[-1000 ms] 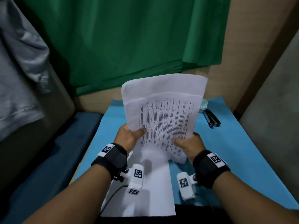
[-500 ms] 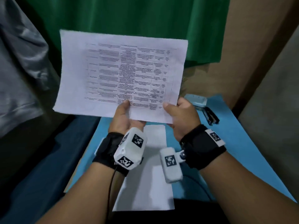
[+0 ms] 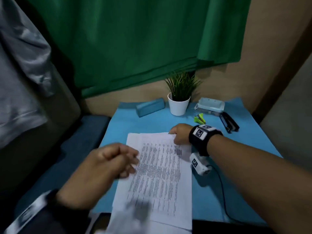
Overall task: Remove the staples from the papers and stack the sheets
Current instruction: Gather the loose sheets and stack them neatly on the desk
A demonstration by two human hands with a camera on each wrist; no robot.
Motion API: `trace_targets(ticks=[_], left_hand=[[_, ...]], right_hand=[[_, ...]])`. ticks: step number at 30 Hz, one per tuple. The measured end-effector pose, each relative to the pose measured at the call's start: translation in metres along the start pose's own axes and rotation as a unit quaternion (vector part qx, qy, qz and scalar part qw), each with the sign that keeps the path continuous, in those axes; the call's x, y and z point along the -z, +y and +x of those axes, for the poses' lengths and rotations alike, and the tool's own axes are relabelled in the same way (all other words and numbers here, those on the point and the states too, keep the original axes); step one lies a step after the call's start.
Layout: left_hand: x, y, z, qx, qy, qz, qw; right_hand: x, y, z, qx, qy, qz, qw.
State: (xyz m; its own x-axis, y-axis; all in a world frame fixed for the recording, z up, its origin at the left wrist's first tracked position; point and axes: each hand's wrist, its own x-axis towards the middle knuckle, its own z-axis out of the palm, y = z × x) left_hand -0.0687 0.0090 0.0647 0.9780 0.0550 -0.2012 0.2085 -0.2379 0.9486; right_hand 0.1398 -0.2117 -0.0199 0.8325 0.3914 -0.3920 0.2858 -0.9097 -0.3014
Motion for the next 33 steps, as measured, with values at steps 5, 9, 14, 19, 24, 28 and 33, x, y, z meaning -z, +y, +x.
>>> trace_targets(ticks=[5, 9, 14, 19, 24, 28, 33], left_hand=[[0.004, -0.087, 0.123, 0.141, 0.064, 0.377, 0.913], [-0.025, -0.106, 0.152, 0.224, 0.08, 0.422, 0.875], [-0.042, -0.114, 0.169, 0.259, 0.09, 0.432, 0.859], [-0.035, -0.118, 0.182, 0.284, 0.098, 0.282, 0.911], [-0.035, -0.116, 0.183, 0.222, 0.087, 0.296, 0.925], [-0.031, -0.114, 0.181, 0.16, 0.088, 0.304, 0.935], [-0.026, -0.101, 0.168, 0.095, 0.067, 0.288, 0.95]], right_hand=[[-0.014, -0.004, 0.034, 0.005, 0.026, 0.017, 1.0], [-0.017, -0.005, 0.053, 0.028, 0.045, 0.043, 0.998], [-0.031, 0.0, 0.066, -0.022, 0.044, -0.059, 0.997], [-0.032, 0.006, 0.071, -0.051, 0.022, -0.114, 0.992], [-0.032, 0.015, 0.064, -0.068, 0.039, -0.047, 0.996], [-0.033, 0.028, 0.05, -0.097, 0.053, 0.001, 0.994], [-0.024, 0.03, 0.023, -0.039, 0.16, 0.098, 0.981]])
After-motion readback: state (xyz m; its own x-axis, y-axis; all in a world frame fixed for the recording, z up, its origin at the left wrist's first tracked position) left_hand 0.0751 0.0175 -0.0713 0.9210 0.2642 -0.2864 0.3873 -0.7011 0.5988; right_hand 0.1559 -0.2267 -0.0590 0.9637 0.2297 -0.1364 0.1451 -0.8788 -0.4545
